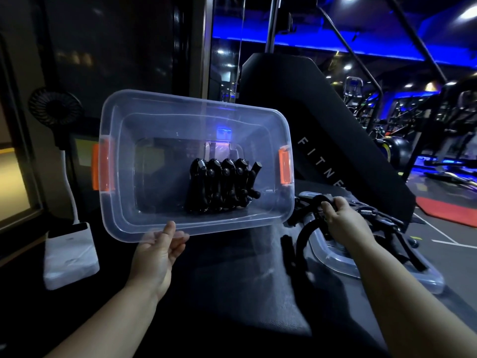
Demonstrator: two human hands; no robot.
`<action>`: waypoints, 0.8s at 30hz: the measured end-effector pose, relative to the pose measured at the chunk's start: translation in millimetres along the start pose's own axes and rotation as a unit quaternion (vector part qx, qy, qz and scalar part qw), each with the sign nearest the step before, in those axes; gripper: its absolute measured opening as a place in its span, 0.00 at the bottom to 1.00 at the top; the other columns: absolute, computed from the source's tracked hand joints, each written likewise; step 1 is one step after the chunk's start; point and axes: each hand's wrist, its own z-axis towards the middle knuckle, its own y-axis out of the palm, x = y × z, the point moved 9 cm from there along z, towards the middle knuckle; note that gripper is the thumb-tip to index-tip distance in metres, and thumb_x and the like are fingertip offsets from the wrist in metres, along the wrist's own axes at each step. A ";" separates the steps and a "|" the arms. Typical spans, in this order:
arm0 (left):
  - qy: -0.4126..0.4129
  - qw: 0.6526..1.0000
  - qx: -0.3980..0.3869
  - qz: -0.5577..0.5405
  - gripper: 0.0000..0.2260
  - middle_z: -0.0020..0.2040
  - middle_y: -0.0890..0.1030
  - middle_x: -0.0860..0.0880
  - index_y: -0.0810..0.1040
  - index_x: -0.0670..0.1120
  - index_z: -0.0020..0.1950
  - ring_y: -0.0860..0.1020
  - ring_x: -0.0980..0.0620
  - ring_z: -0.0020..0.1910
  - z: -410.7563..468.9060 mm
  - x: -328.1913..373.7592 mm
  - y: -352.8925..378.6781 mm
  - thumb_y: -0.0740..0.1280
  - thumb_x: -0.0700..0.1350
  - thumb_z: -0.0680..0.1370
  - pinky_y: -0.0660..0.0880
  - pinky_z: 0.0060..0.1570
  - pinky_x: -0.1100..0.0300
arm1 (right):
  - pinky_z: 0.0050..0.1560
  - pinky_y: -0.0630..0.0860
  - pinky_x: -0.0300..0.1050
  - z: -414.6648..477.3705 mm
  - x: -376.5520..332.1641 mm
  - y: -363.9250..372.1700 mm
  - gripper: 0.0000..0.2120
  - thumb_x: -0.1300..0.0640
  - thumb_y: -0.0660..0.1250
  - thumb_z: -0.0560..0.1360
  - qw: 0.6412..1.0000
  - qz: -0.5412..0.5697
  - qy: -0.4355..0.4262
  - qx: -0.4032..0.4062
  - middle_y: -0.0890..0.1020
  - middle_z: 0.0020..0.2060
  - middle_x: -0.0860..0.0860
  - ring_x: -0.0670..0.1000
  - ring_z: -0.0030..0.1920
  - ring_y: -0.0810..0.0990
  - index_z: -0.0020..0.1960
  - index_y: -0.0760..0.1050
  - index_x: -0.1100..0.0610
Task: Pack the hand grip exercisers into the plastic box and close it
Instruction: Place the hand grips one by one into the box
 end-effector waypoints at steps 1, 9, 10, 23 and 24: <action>0.000 1.000 0.000 -0.001 0.09 0.31 0.82 0.49 0.73 0.44 0.40 0.82 0.58 0.33 -0.1 0.1 0.0 0.65 0.46 0.78 0.78 0.37 0.66 | 0.45 0.68 0.49 0.0 0.0 3.0 0.18 0.43 0.53 0.81 1.000 0.003 0.006 -0.011 0.80 0.51 0.58 0.61 0.51 0.77 0.63 0.68 0.54; -0.004 1.000 -0.006 0.003 0.09 0.34 0.81 0.47 0.74 0.42 0.41 0.81 0.56 0.35 2.2 -1.9 -0.8 0.65 0.46 0.78 0.75 0.42 0.62 | 0.36 0.81 0.56 -12.0 19.0 20.2 0.14 0.43 0.55 0.81 0.941 0.269 0.145 -0.143 0.72 0.43 0.58 0.56 0.33 0.75 0.63 0.63 0.48; -0.006 1.000 -0.006 0.002 0.09 0.34 0.81 0.47 0.74 0.42 0.41 0.81 0.56 0.35 2.9 -2.5 -1.1 0.65 0.46 0.78 0.75 0.43 0.61 | 0.38 0.81 0.55 -16.0 22.6 24.2 0.14 0.42 0.55 0.81 0.917 0.319 0.171 -0.168 0.71 0.43 0.58 0.56 0.35 0.75 0.62 0.63 0.47; -0.011 1.000 -0.005 0.006 0.08 0.36 0.81 0.47 0.73 0.42 0.44 0.82 0.57 0.34 3.9 -4.4 -2.3 0.66 0.47 0.77 0.77 0.38 0.64 | 0.29 0.73 0.40 -36.4 22.2 49.3 0.28 0.26 0.52 0.72 0.831 0.455 0.250 -0.201 0.79 0.44 0.57 0.51 0.27 0.78 0.46 0.73 0.51; -0.012 1.000 -0.005 0.006 0.08 0.36 0.81 0.46 0.73 0.42 0.44 0.82 0.57 0.34 3.8 -4.4 -2.5 0.66 0.47 0.77 0.76 0.39 0.63 | 0.30 0.73 0.40 -37.5 21.0 49.2 0.27 0.27 0.53 0.72 0.832 0.452 0.250 -0.200 0.78 0.43 0.56 0.51 0.28 0.77 0.43 0.73 0.51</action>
